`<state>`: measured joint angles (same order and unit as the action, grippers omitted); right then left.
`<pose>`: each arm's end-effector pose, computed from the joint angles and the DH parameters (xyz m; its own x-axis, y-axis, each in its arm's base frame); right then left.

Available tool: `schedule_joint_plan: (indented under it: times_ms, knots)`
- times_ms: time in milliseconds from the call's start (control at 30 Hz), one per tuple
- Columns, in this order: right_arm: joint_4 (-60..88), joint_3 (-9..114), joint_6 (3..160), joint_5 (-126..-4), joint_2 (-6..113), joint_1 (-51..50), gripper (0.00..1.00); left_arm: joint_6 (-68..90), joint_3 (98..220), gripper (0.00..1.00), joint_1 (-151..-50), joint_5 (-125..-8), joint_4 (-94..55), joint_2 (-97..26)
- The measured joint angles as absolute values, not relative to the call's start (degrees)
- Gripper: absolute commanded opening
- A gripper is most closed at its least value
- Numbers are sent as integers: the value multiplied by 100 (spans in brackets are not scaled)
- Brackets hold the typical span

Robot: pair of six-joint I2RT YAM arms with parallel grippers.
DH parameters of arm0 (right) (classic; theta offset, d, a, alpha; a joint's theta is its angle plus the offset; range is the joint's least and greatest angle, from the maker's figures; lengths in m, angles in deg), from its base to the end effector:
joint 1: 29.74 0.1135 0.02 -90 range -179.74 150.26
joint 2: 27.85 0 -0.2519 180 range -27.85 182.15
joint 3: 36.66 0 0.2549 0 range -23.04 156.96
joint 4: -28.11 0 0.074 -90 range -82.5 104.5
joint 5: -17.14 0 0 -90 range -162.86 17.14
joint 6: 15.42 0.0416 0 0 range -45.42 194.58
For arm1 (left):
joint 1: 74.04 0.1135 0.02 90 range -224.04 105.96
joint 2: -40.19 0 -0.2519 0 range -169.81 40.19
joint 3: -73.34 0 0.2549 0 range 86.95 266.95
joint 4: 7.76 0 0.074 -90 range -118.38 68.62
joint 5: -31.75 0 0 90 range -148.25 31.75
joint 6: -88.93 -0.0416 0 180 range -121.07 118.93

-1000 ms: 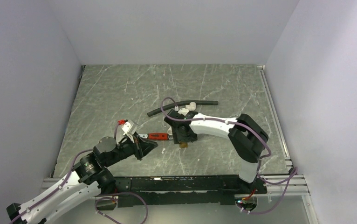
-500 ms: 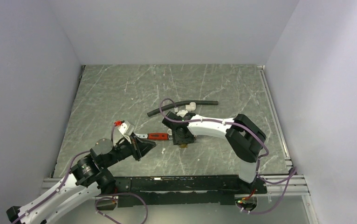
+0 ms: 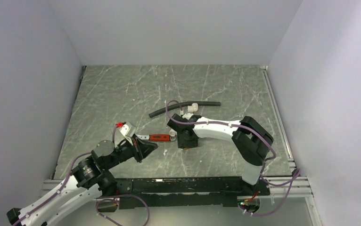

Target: Unlock with the key

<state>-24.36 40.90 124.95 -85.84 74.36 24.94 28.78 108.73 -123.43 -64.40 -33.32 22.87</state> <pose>0.1987 0.2642 0.1417 -0.9495 -0.0420 -0.3108 -0.0546 0.9980 0.0320 0.0853 -0.1063 0.2525 -0.4837 -0.1961 -0.8530 0.6724 0.5406 -0.5056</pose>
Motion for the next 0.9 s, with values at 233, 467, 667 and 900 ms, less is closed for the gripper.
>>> schedule_joint_plan:
  times_ms: [233,467,667,900]
  knots:
    - [-2449,4261,12377,-8562,7578,2441,54,2882,10873,0,-12343,-6440,-3346,2392]
    - [-2449,4289,12211,-8562,7598,2310,54,2963,10871,0,-12343,-6443,-3335,2388]
    - [-2446,4387,12003,-8474,7646,2249,48,2967,10871,0,-12343,-6443,-3328,2300]
    - [-2444,4420,11920,-8232,7710,2240,45,2965,10871,0,-12343,-6440,-3328,2296]
